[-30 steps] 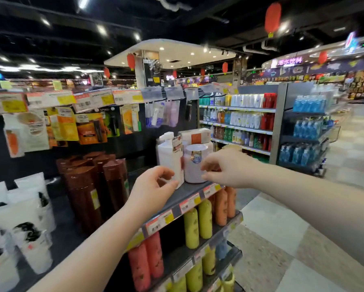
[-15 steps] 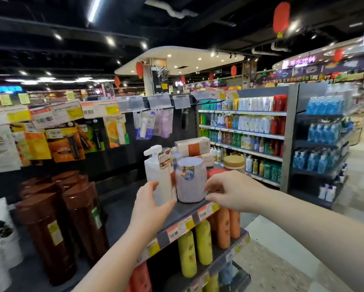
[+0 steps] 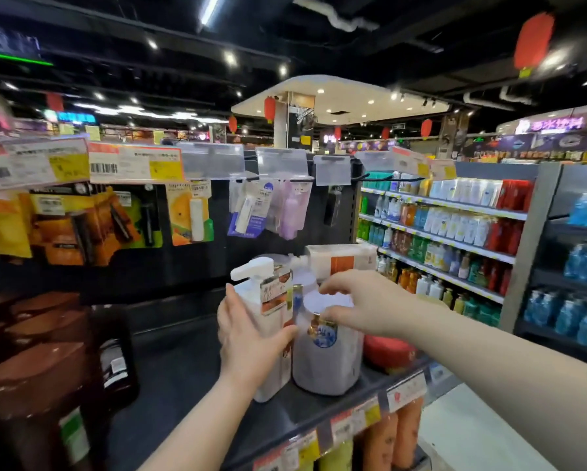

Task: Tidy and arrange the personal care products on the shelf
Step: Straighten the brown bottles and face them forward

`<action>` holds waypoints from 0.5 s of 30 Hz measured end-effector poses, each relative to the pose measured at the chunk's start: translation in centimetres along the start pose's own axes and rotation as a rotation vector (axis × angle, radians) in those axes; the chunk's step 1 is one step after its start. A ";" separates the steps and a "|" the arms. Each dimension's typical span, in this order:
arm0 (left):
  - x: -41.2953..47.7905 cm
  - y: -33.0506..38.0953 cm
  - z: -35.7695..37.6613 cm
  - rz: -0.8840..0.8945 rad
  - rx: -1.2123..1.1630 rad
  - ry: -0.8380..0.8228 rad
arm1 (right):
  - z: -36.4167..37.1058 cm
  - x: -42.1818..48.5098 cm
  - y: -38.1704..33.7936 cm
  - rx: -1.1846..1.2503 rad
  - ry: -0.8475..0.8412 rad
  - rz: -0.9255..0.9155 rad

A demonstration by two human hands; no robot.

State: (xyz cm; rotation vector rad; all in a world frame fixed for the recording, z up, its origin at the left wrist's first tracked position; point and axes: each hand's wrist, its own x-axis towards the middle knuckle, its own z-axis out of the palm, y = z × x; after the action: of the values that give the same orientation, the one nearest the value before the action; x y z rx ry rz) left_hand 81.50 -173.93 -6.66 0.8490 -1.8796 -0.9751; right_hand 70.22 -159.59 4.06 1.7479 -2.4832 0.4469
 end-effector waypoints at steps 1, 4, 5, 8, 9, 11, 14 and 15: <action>0.1 -0.1 0.3 0.003 0.004 0.008 | 0.4 1.2 0.1 0.010 -0.007 -0.023; 0.3 -0.2 0.6 0.028 0.023 0.049 | 1.6 4.9 0.5 0.042 -0.044 -0.096; 0.4 -0.3 0.4 0.041 0.032 0.059 | 1.9 6.1 0.6 0.041 -0.071 -0.122; 0.7 -0.9 -0.4 0.091 0.066 0.029 | 2.8 9.0 0.8 0.019 -0.176 -0.200; 0.7 -0.9 -0.7 0.097 0.057 0.022 | 3.1 9.7 0.9 0.022 -0.210 -0.235; 0.8 -0.7 -1.4 0.097 0.028 0.042 | 3.8 10.9 1.1 -0.004 -0.258 -0.319; 1.5 -1.0 -2.6 0.059 0.012 0.041 | 4.7 12.4 1.2 -0.038 -0.287 -0.422; 1.9 -1.4 -3.1 0.038 0.023 0.024 | 5.0 12.9 1.2 -0.031 -0.281 -0.447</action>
State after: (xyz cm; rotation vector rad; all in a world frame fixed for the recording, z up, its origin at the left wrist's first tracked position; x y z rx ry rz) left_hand 83.70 -177.07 -6.11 0.8326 -1.8837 -0.9181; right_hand 65.15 -172.36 2.00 2.4050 -2.1286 0.1321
